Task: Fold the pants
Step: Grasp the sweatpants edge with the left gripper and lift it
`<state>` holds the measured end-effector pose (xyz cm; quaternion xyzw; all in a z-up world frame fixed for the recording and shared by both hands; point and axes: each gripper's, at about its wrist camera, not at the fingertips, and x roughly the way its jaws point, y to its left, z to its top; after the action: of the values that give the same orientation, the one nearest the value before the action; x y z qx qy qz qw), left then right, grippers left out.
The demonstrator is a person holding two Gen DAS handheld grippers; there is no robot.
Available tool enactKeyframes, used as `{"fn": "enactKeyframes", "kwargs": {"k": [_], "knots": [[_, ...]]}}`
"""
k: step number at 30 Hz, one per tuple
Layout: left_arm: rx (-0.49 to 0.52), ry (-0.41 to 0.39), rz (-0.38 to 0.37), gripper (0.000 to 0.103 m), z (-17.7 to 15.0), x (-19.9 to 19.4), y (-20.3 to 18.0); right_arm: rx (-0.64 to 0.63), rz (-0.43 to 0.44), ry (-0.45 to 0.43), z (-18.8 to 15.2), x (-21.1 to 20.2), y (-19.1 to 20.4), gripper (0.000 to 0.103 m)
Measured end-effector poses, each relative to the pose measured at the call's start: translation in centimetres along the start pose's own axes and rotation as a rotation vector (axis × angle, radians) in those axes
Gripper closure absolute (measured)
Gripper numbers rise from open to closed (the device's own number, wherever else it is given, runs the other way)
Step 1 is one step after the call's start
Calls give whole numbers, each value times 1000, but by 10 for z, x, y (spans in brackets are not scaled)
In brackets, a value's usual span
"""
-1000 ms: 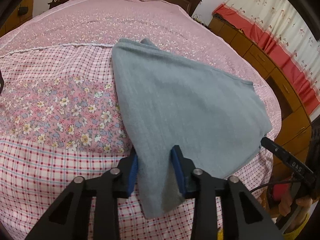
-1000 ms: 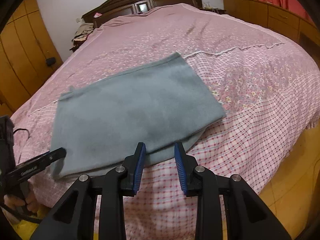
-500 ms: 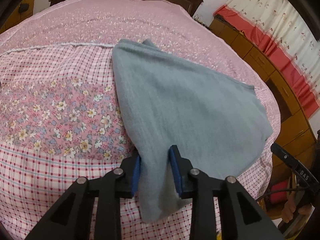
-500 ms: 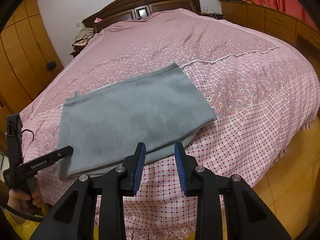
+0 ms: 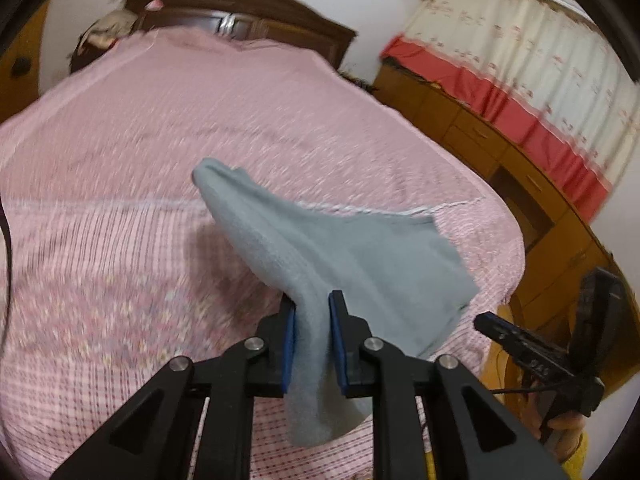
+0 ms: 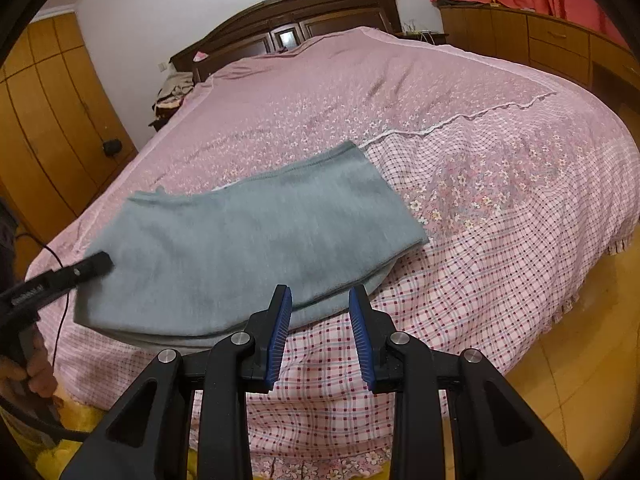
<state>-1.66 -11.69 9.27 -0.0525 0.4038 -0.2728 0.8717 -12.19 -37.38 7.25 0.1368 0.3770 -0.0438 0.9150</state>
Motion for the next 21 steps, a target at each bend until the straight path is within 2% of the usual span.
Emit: {"fn": "enactKeyframes", "kwargs": {"k": [5, 11, 21], "knots": [[93, -17, -14, 87, 17, -4, -33, 6, -7, -16, 1, -12, -1, 71], [153, 7, -7, 87, 30, 8, -67, -27, -36, -41, 3, -34, 6, 71], [245, 56, -83, 87, 47, 45, -119, -19, -38, -43, 5, -34, 3, 71]]}}
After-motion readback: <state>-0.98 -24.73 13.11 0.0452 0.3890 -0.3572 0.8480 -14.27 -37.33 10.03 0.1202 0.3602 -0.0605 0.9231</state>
